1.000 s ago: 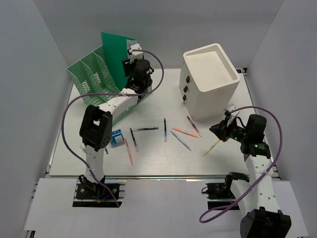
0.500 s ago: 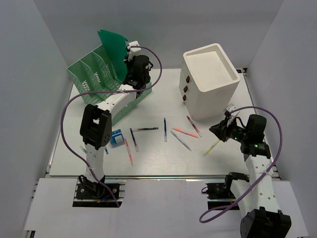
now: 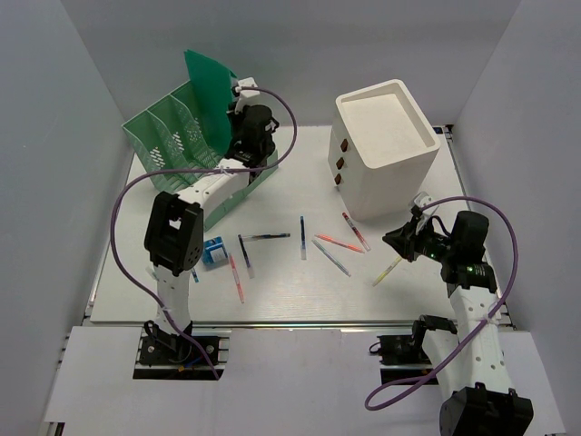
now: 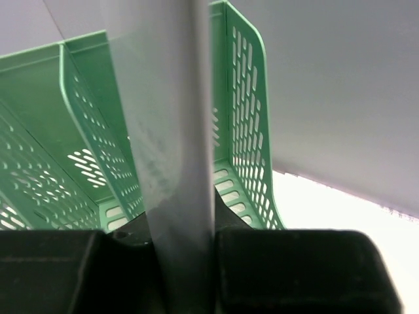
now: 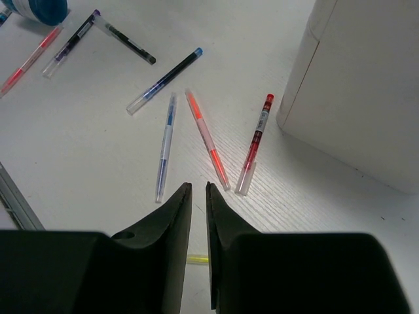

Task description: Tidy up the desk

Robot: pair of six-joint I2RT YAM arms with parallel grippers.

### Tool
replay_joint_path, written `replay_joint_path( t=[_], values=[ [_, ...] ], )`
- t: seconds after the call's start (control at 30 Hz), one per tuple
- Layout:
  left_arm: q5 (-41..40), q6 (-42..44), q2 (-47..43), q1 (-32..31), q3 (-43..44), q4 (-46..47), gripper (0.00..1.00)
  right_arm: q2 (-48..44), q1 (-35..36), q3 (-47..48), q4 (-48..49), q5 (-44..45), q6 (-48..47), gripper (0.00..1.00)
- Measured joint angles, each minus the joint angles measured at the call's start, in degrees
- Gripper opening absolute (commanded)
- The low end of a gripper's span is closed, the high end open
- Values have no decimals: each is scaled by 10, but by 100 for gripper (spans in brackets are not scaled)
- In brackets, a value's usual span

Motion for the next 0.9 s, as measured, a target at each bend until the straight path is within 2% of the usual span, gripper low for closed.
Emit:
replay_joint_path(
  t=[0.4, 0.9],
  values=[
    [2, 114, -51, -9, -97, 187, 0, -1, 0, 0, -8, -9, -10, 20],
    [-8, 224, -42, -20, -143, 405, 0, 0, 0, 0, -13, -14, -17, 20]
  ],
)
